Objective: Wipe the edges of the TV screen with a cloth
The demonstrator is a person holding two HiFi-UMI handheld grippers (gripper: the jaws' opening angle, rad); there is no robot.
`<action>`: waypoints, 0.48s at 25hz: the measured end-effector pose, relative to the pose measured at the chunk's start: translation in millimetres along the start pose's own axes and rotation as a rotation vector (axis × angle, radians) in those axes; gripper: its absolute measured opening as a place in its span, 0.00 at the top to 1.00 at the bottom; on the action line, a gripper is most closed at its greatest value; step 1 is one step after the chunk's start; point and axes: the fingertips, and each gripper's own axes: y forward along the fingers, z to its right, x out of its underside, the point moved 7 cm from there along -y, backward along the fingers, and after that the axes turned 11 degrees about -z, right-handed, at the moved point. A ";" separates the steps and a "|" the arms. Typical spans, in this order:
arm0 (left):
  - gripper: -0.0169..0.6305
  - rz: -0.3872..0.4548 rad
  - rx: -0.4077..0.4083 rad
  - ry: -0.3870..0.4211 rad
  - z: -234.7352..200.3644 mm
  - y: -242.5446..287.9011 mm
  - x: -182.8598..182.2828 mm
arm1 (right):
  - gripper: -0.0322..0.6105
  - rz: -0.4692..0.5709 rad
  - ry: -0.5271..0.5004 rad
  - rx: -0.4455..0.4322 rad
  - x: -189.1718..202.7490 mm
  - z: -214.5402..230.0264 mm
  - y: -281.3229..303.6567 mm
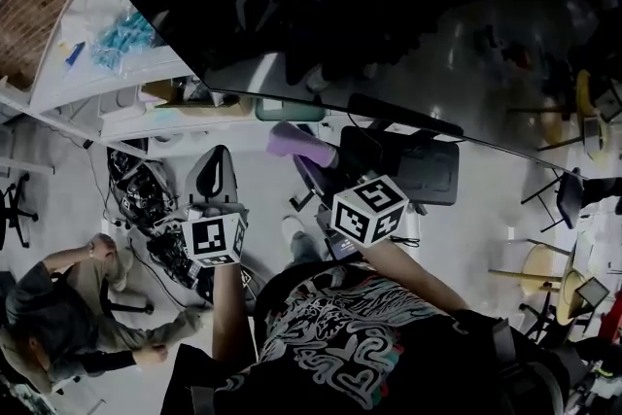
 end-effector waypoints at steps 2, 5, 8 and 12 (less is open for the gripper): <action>0.94 0.005 0.011 0.008 27.2 -9.8 -4.7 | 0.83 0.029 -0.029 0.027 3.1 3.3 -37.0; 0.94 0.017 0.027 0.024 66.7 -31.3 -10.6 | 0.83 0.065 -0.053 0.073 14.6 6.5 -89.3; 0.94 0.020 0.030 0.038 101.9 -57.2 -10.0 | 0.83 0.081 -0.074 0.114 32.5 8.5 -132.4; 0.94 0.007 0.022 0.056 142.8 -94.1 -4.3 | 0.83 0.088 -0.086 0.115 55.2 7.1 -173.9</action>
